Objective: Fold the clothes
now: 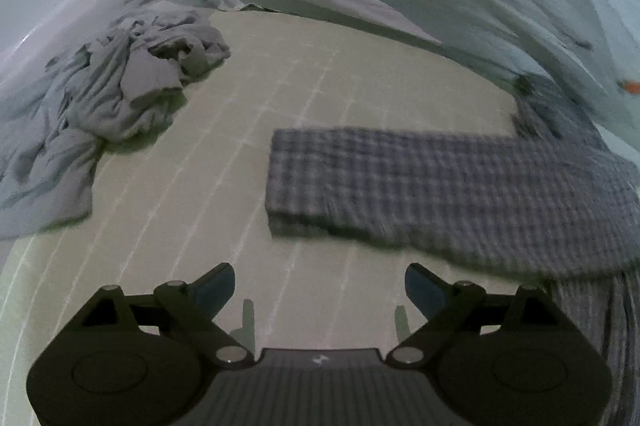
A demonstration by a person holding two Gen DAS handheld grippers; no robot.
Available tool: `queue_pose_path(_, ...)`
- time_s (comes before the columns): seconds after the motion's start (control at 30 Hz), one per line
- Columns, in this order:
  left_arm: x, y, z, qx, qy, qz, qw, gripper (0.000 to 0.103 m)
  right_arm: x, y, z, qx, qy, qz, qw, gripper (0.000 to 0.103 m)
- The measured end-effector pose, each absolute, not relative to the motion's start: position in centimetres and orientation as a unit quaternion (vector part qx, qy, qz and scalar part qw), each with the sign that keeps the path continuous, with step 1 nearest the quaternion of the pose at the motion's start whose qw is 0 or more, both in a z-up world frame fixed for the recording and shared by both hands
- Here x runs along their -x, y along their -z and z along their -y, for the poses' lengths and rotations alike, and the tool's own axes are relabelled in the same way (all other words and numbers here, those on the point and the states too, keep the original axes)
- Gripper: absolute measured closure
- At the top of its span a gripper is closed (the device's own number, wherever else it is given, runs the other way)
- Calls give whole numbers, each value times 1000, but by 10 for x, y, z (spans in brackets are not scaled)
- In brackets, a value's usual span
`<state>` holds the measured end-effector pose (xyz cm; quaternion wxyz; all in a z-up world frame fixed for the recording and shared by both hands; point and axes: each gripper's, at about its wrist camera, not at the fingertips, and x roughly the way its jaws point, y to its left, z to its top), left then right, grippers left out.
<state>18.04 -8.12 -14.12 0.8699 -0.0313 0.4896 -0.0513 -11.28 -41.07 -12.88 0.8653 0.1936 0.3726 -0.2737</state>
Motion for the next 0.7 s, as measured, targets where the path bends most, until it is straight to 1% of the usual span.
queue_pose_path(0.07,-196,145,79,33,49,-492,869,11,106,128,422,-209,285,-375,857,0)
queue_pose_path(0.1,-203,148,79,34,50,-492,869,13,103,128,426,-216,290,-375,854,0)
queue_pose_path(0.17,-215,154,78,37,51,-494,867,20,100,129,430,-216,299,-376,850,0)
queue_pose_path(0.23,-225,161,78,40,53,-501,863,34,98,131,433,-214,308,-379,846,0)
queue_pose_path(0.33,-234,166,81,36,57,-502,862,45,96,138,439,-224,322,-385,835,0)
queue_pose_path(0.4,-236,167,82,33,60,-498,864,48,95,140,441,-228,327,-389,831,0)
queue_pose_path(0.47,-239,167,83,30,61,-495,866,55,95,142,441,-228,328,-393,828,0)
queue_pose_path(0.5,-240,167,83,30,61,-494,867,66,95,142,441,-228,329,-395,827,0)
queue_pose_path(0.57,-241,165,83,36,67,-491,868,76,98,142,438,-224,331,-395,827,0)
queue_pose_path(0.63,-240,160,86,41,81,-484,870,89,104,143,435,-223,335,-393,827,0)
queue_pose_path(0.7,-236,152,91,42,98,-474,874,92,113,140,434,-229,347,-381,826,0)
